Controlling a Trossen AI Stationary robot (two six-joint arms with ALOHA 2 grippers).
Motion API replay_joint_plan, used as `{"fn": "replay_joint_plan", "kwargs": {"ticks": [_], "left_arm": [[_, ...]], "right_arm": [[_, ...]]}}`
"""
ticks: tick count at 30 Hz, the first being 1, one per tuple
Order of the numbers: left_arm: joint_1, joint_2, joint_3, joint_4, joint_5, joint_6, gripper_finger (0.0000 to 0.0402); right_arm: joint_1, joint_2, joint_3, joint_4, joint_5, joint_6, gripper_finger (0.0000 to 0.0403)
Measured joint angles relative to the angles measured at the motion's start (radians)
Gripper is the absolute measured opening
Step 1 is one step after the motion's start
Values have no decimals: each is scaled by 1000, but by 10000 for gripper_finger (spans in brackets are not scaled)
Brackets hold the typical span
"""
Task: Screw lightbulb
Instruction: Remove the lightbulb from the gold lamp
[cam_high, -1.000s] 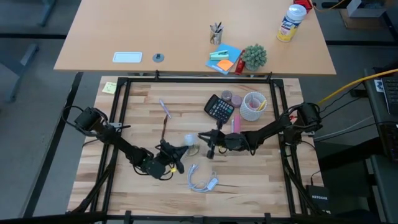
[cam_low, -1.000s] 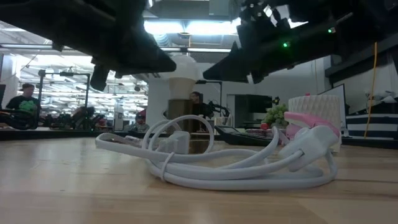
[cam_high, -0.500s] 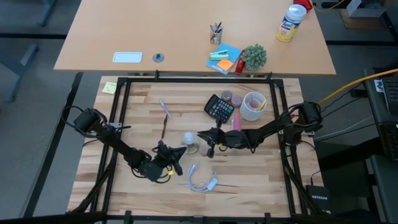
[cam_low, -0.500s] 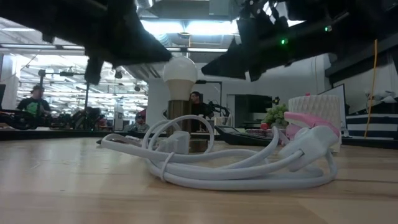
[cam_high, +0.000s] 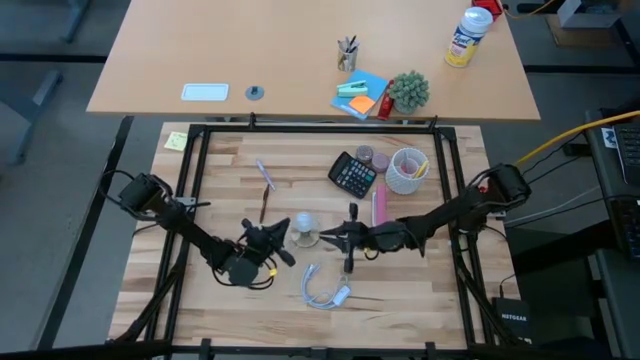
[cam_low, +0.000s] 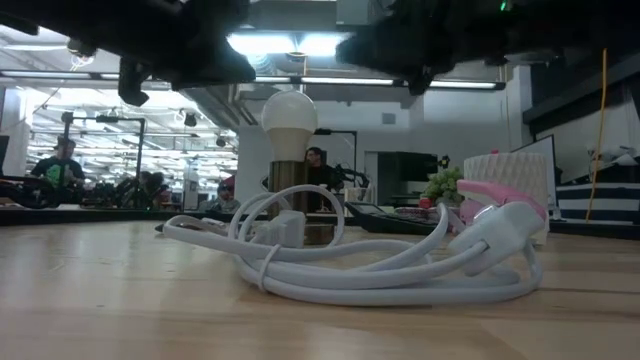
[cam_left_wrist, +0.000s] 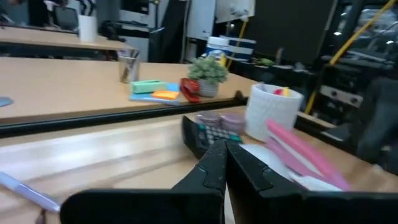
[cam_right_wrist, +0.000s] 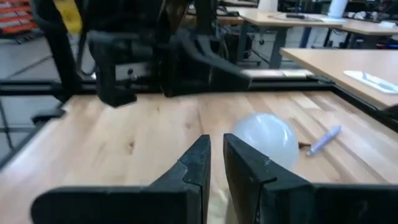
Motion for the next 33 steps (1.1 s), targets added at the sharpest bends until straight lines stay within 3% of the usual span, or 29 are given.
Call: {"fn": "replay_joint_plan", "kwargs": {"ticks": [12, 24, 33], "left_arm": [[96, 0, -1, -125, 104, -104, 0], [95, 0, -1, -185, 189, -214, 0], [62, 0, -2, -174, 214, -240, 0]], "right_arm": [[-75, 80, 0, 54, -22, 1, 51], [-166, 80, 0, 51, -101, 1, 51], [-177, 80, 0, 47, -78, 0, 51]]}}
